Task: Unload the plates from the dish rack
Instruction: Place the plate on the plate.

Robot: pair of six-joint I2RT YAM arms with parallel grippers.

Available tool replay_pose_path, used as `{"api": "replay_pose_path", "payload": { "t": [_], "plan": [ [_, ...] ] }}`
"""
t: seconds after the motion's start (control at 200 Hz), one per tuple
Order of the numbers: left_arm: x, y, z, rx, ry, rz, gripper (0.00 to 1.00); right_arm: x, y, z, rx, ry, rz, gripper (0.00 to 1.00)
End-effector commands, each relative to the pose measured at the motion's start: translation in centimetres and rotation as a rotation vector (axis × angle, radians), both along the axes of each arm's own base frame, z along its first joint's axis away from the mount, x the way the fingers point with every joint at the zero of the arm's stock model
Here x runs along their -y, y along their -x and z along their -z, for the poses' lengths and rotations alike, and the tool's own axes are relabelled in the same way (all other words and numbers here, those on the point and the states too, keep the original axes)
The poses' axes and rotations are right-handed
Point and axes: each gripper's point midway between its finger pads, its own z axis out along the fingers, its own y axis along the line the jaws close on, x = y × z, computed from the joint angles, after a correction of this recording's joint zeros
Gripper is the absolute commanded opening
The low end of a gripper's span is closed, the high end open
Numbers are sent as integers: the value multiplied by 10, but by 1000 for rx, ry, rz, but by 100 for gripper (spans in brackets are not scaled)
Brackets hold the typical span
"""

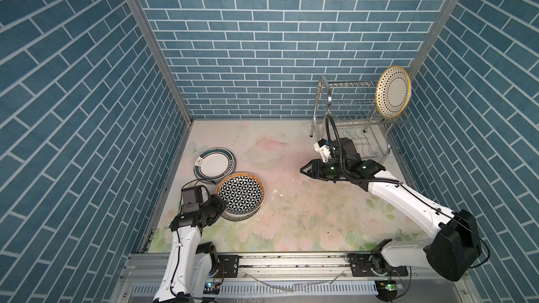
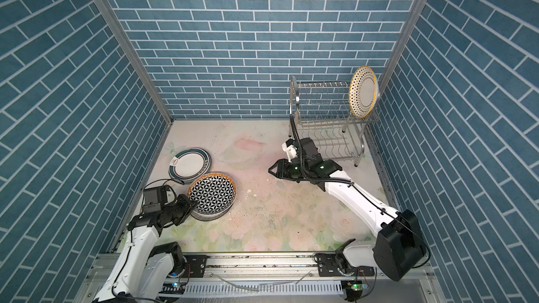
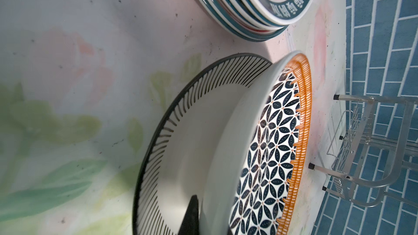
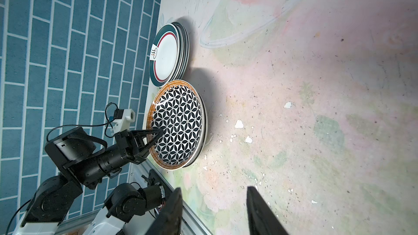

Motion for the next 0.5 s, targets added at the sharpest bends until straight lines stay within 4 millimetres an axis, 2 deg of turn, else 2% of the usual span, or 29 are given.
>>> {"api": "replay_pose_path", "payload": {
  "t": [0.0, 0.295, 0.36, 0.495],
  "plan": [
    [0, -4, -6, 42, 4, -1, 15, 0, 3, 12, -1, 12, -30, 47],
    [-2, -3, -3, 32, -5, -7, 22, -1, 3, 15, -6, 12, -32, 47],
    [-2, -3, -2, 28, -7, -9, 28, 0, 3, 15, -8, 14, -30, 47],
    [-5, 0, -1, 15, -19, -20, 33, 0, 3, 16, -7, 12, -32, 47]
  ]
}}
